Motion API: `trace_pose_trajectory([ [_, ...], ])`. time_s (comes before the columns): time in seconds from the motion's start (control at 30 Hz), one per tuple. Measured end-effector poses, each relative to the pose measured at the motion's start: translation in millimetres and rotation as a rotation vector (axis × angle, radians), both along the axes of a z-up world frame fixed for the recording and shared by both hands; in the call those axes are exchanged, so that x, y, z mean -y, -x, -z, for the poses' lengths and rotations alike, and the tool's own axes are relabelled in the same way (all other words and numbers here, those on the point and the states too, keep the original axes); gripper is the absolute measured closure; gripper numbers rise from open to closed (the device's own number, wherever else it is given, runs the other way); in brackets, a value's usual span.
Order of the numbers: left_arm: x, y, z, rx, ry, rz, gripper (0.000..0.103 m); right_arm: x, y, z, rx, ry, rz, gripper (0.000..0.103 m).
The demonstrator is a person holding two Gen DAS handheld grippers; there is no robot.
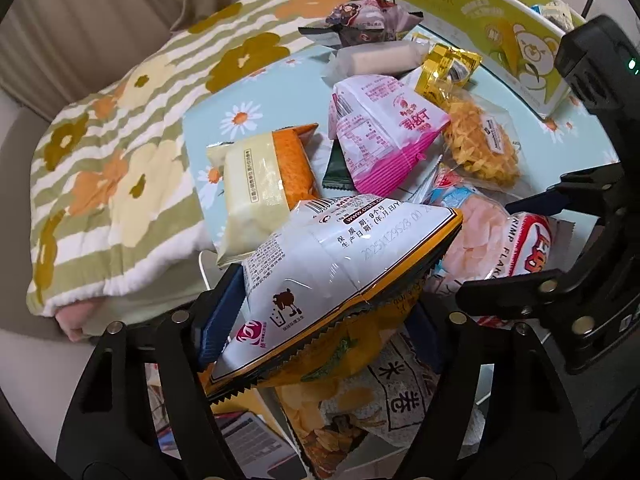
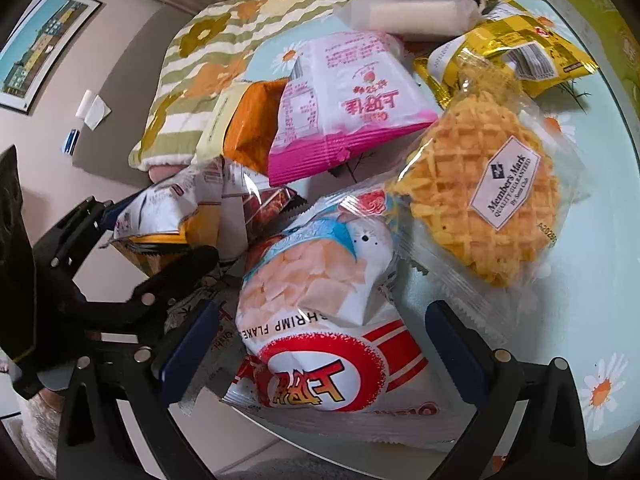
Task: Organize snacks
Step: 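Grasp the white chips bag with the left tool while the right tool grasps the shrimp-flake bag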
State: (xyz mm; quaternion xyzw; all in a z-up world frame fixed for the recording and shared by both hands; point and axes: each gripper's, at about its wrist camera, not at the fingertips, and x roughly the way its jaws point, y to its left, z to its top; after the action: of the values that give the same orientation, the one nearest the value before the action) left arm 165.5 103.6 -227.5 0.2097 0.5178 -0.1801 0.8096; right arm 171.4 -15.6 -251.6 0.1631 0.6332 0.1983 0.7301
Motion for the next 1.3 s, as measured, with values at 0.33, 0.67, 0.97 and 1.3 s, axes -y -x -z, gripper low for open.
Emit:
trace_pose_trajectory([
  [0.33, -5.9, 7.4, -15.7, 0.032, -0.015, -0.024, 0.032, -8.6, -3.6, 12.8, -0.017, -0.025, -0.026, 0.014],
  [0.67, -6.5, 17.5, -31.5, 0.053, -0.004, -0.057, 0.032, -8.7, 3.8, 0.0, 0.027, -0.05, -0.076, 0.041],
  [0.97, -11.4, 29.0, -73.4, 0.12, 0.04, -0.098, 0.032, -9.0, 11.7, -41.7, 0.124, -0.07, -0.097, 0.043],
  [1.3, 9.4, 21.9, -134.4, 0.247, 0.085, -0.082, 0.032, 34.2, 10.4, -104.3, 0.276, -0.057, -0.033, 0.043],
])
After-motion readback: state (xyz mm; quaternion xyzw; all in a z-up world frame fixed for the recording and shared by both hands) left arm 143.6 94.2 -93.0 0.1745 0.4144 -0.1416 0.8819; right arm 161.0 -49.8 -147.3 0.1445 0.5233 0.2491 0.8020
